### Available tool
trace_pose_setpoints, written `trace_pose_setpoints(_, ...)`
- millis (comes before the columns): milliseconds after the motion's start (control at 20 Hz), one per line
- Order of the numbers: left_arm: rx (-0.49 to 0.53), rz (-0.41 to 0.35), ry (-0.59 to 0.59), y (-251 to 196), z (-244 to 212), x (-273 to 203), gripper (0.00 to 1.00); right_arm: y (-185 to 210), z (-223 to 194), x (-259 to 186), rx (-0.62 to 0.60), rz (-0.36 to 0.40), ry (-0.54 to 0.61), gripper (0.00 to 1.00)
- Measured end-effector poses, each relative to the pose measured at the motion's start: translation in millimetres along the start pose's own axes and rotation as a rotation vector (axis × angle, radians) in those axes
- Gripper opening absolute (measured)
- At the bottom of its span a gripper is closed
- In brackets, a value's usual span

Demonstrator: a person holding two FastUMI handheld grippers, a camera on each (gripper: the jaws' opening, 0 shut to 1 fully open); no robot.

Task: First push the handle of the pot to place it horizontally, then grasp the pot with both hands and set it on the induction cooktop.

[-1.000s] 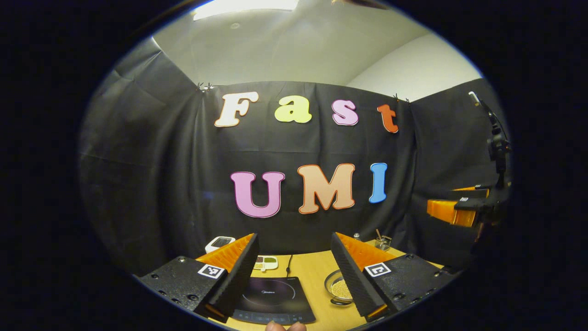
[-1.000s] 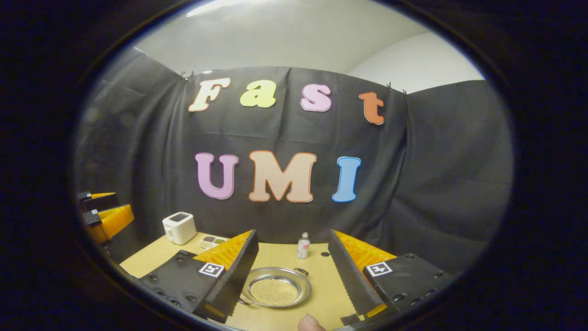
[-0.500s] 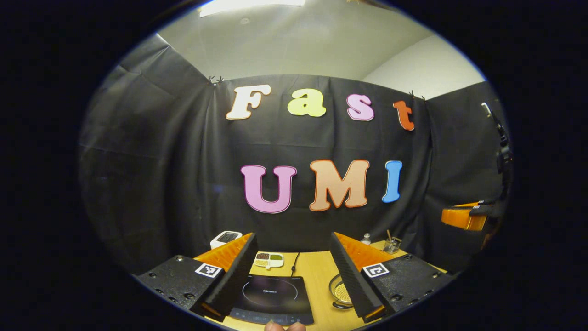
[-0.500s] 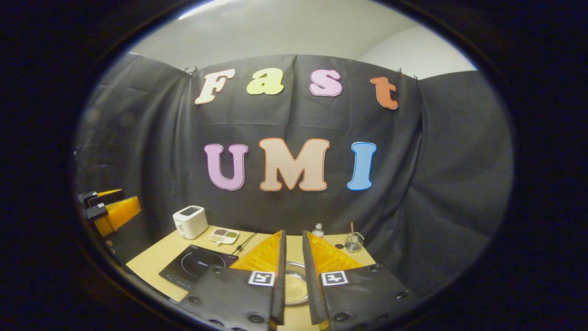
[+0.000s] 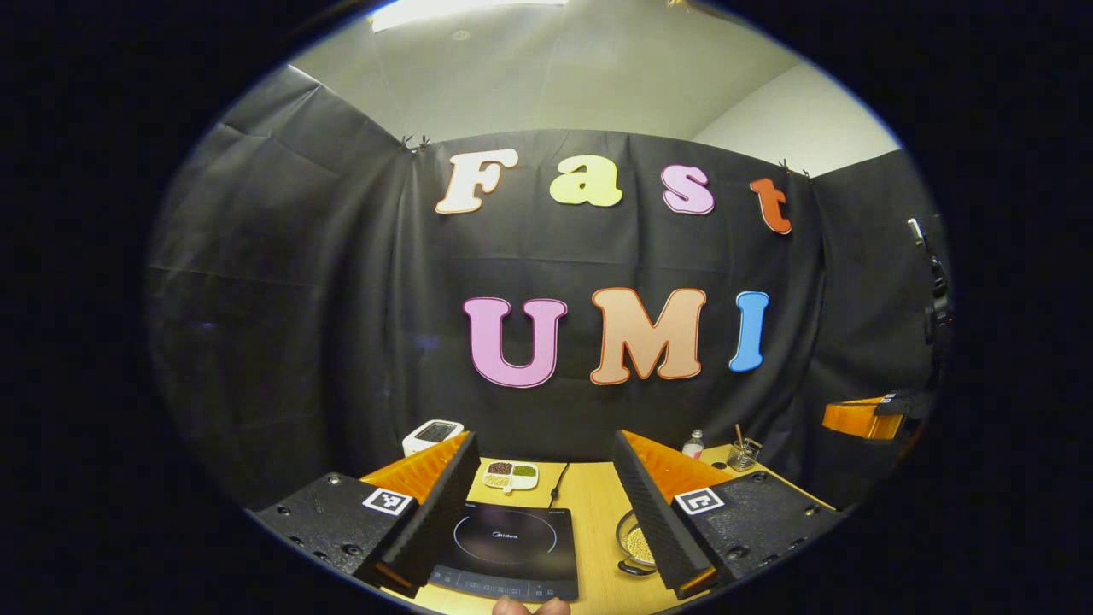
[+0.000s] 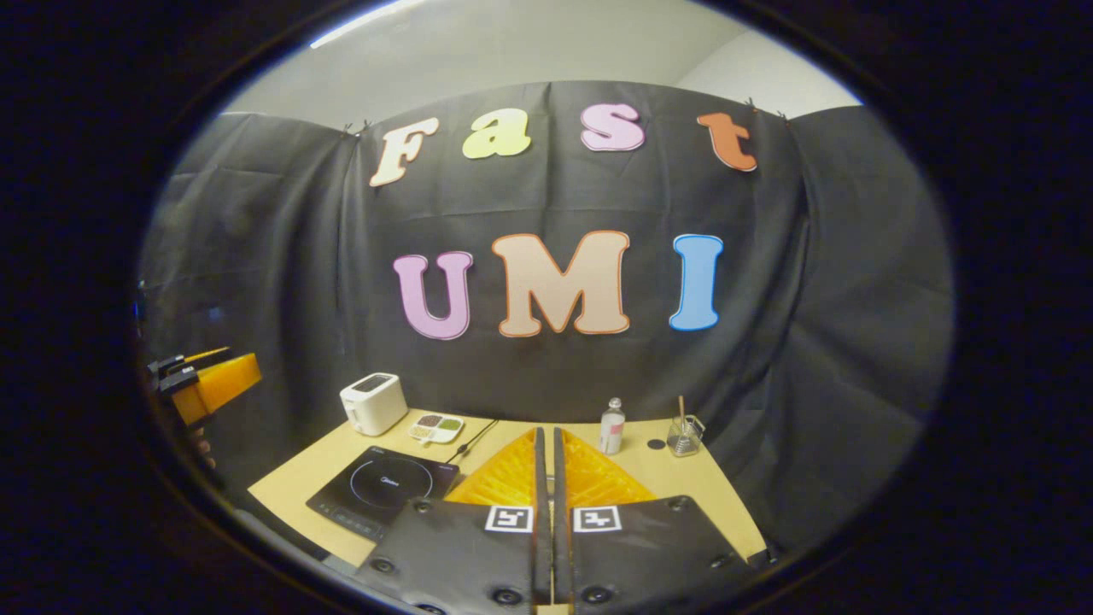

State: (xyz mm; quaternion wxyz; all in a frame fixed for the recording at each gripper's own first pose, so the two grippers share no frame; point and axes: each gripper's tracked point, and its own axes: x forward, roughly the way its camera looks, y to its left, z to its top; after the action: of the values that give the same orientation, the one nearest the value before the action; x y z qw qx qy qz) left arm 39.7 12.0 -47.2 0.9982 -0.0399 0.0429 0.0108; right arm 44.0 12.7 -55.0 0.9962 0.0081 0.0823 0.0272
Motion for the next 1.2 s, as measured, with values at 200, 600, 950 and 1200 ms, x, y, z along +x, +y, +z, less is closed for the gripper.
trace_pose_setpoints(200,0.023,0.023,-0.013,10.7,-0.6,1.0,0.95,10.6,-15.2,6.5,0.008,0.037,0.005,0.02)
trace_pose_setpoints(600,-0.016,-0.032,0.033,37.1,-40.3,50.0,0.96,29.5,-81.1,42.8,0.047,-0.038,0.164,0.02)
trace_pose_setpoints(950,0.009,-0.174,0.041,48.4,-70.5,110.8,0.96,55.3,-159.0,69.7,0.094,-0.153,0.345,0.03)
trace_pose_setpoints(1200,-0.007,-0.259,0.055,51.1,-91.5,142.6,0.96,60.7,-218.6,79.7,0.105,-0.241,0.493,0.03)
